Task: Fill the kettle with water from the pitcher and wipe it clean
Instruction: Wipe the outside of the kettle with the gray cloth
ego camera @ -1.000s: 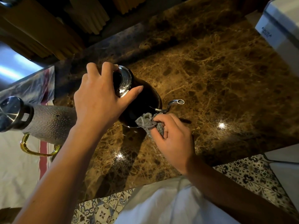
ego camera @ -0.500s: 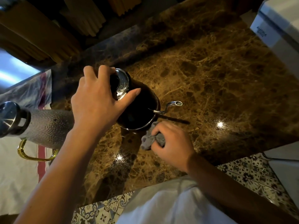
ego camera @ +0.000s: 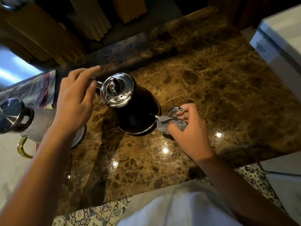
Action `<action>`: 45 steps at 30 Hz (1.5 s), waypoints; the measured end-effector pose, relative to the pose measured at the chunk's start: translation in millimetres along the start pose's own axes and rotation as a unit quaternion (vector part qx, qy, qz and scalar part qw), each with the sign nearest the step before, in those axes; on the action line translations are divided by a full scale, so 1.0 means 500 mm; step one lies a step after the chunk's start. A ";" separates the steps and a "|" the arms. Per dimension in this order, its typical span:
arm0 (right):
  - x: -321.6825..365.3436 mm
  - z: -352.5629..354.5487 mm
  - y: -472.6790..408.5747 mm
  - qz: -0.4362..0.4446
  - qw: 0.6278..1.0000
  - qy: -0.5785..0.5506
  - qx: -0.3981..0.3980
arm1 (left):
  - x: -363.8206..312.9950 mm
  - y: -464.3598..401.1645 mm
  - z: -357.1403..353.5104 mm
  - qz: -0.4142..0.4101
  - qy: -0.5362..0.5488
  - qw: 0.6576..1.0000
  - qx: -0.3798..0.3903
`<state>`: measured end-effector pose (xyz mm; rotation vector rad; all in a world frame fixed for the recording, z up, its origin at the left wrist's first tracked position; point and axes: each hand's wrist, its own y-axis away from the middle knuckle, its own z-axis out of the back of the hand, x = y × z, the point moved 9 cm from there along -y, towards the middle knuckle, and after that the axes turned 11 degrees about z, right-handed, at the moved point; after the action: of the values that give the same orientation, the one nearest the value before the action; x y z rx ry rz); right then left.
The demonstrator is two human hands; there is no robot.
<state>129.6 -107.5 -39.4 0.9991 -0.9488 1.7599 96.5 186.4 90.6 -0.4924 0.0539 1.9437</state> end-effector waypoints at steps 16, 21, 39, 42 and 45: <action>0.036 0.031 -0.092 0.100 0.994 0.028 -0.027 | 0.063 -0.004 -0.050 0.014 0.076 0.997 -0.028; 0.028 0.037 -0.192 0.111 0.992 0.053 -0.015 | 0.064 0.058 -0.044 0.007 0.121 0.990 -0.066; 0.098 -0.216 -0.471 0.176 0.957 0.086 0.216 | 0.004 0.215 -0.038 -0.029 0.229 0.973 0.006; 0.118 -0.242 -0.483 0.190 0.947 0.119 0.228 | -0.027 0.213 -0.051 -0.036 0.231 0.972 0.005; 0.133 -0.254 -0.491 0.199 0.939 0.153 0.235 | -0.046 0.210 -0.055 -0.036 0.241 0.970 -0.013</action>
<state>307.8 106.4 17.9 0.8123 -0.5628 2.4784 19.6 115.3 54.1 -0.9614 0.3171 1.7182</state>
